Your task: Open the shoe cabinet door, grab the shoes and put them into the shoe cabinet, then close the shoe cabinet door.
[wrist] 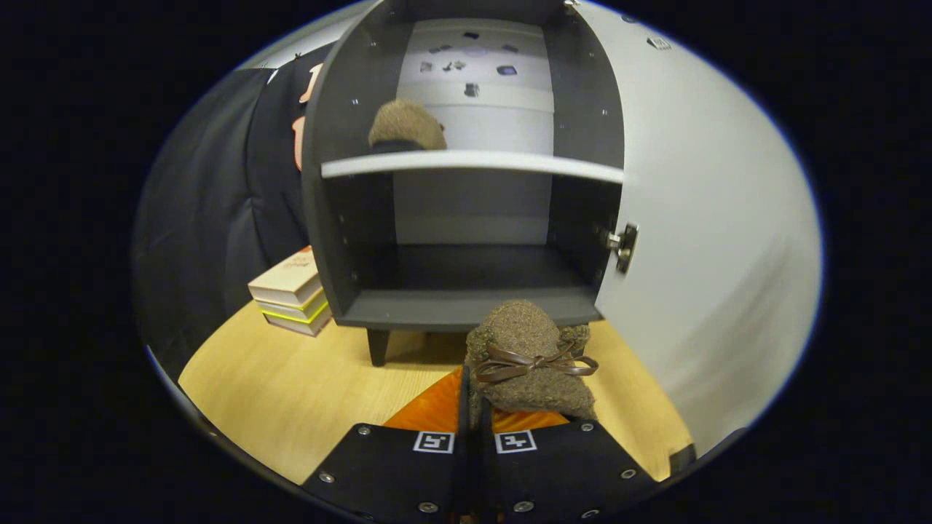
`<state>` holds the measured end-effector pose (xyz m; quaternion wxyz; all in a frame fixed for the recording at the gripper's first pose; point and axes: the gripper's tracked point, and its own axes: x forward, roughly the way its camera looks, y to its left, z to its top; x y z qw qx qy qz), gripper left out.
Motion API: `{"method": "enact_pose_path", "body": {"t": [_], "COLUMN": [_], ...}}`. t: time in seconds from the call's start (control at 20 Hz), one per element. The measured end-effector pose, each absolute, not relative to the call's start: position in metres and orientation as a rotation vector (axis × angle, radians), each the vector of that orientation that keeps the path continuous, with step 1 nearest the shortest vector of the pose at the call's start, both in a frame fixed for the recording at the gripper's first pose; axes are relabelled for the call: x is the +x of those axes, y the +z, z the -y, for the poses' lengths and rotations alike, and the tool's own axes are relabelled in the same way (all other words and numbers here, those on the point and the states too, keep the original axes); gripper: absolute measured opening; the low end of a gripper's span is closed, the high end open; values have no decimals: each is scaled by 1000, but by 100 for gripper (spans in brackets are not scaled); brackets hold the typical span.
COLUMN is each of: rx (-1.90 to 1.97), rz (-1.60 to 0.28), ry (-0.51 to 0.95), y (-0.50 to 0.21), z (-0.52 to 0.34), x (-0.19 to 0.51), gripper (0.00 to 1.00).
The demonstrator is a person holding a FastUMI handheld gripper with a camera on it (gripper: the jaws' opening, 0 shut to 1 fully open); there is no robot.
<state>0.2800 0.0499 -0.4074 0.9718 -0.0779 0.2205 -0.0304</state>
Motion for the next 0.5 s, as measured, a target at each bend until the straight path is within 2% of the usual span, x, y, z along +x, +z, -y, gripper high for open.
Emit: {"method": "enact_pose_path", "body": {"t": [0.25, 0.5], "rx": [-135, -155], "rz": [-351, -304], "ry": [-65, -64], "y": [-310, -253], "z": [-63, -67], "x": [267, 281], "gripper": [6, 6]}}
